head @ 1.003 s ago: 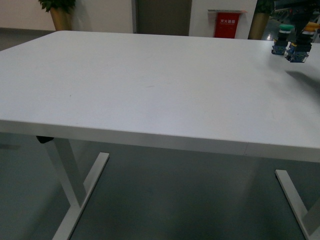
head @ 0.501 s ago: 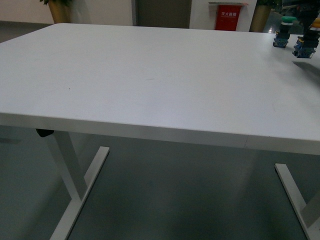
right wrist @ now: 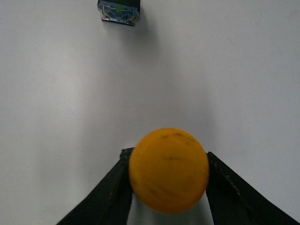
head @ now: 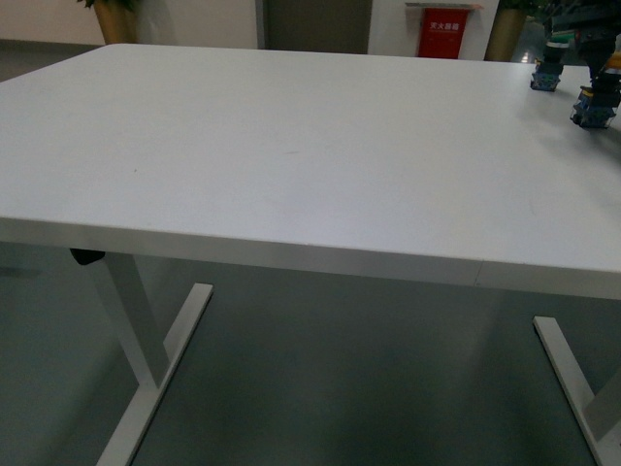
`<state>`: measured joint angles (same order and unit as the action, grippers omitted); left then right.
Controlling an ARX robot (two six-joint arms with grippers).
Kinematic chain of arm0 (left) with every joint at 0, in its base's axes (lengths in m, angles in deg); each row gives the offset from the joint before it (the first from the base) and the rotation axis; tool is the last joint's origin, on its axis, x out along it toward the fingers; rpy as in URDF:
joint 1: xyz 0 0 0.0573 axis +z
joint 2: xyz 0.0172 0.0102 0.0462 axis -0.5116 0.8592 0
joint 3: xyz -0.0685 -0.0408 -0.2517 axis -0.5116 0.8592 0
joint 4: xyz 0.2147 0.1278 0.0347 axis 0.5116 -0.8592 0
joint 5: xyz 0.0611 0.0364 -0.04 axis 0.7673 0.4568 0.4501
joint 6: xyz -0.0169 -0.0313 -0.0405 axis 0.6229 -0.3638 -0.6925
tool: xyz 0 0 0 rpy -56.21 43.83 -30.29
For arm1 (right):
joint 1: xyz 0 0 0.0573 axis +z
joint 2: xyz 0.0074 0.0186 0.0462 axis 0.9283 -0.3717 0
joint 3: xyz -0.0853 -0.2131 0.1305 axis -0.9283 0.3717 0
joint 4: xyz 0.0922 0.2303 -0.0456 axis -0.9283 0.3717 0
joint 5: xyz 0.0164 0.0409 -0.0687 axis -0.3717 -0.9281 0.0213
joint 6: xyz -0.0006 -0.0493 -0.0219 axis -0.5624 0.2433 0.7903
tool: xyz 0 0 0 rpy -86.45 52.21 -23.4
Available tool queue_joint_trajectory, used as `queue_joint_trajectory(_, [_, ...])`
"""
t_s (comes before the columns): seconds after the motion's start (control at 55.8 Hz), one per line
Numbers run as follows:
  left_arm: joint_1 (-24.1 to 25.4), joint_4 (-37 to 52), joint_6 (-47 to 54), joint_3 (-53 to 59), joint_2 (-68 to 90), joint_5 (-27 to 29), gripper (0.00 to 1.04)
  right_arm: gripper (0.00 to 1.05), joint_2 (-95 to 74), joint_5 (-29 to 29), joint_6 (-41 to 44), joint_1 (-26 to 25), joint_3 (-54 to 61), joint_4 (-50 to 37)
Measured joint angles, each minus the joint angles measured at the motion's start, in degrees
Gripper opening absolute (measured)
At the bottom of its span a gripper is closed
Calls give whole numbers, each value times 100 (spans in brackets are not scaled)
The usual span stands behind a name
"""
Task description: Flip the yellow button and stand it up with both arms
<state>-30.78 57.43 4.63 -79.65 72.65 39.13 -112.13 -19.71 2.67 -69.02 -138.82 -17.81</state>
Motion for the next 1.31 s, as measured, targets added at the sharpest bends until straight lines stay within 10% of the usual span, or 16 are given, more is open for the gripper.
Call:
queue_joint_trajectory(0.322, [0,0,0,-2,0,0,99,99,0,-35,-15,-26,153,-208])
queue_joint_trajectory(0.913, [0,0,0,-2,0,0,99,98,4037,-1790,789,-7,4592,-2824])
queue_joint_trajectory(1.307, [0,0,0,-2,0,0,99,98,7886,-3624,1086,-520,7685,-2509])
